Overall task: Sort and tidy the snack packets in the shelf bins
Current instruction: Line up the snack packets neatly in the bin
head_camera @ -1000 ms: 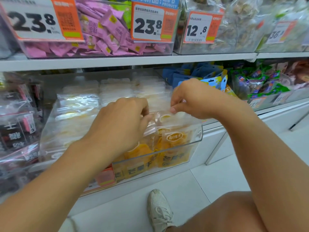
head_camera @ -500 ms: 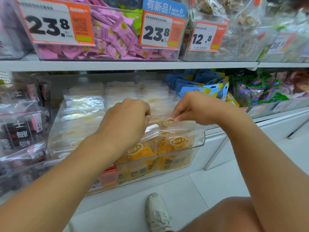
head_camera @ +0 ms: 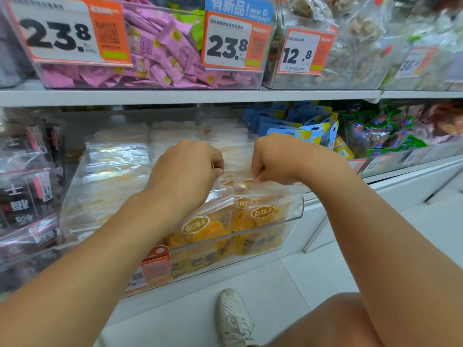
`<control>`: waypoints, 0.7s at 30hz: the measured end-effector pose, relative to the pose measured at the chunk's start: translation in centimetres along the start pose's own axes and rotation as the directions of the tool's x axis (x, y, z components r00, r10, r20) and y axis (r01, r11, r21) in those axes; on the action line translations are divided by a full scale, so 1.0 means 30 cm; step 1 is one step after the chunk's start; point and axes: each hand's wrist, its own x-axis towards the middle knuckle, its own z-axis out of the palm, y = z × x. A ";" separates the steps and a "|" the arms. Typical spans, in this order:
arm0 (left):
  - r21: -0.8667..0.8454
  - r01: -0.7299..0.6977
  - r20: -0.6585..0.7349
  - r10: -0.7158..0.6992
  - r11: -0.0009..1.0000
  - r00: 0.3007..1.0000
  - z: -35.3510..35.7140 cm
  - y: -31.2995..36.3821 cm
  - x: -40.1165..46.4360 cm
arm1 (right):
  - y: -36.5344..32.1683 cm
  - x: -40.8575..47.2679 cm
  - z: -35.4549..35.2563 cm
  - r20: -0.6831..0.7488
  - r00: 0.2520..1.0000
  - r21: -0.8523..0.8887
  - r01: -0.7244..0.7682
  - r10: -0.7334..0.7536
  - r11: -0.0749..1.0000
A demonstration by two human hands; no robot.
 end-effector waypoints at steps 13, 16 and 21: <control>-0.097 0.006 0.026 -0.004 0.995 1.000 -0.003 0.007 -0.002 | 0.030 -0.006 0.019 -0.036 0.999 0.071 0.025 -0.023 0.997; -0.147 -0.013 0.037 0.019 0.989 0.999 -0.013 0.013 -0.005 | 0.075 -0.047 0.005 -0.176 0.984 0.256 0.051 -0.005 0.965; -0.135 -0.203 0.038 0.210 0.970 0.977 -0.048 0.067 -0.050 | 0.109 -0.181 0.016 -0.323 0.945 0.481 0.201 -0.040 0.854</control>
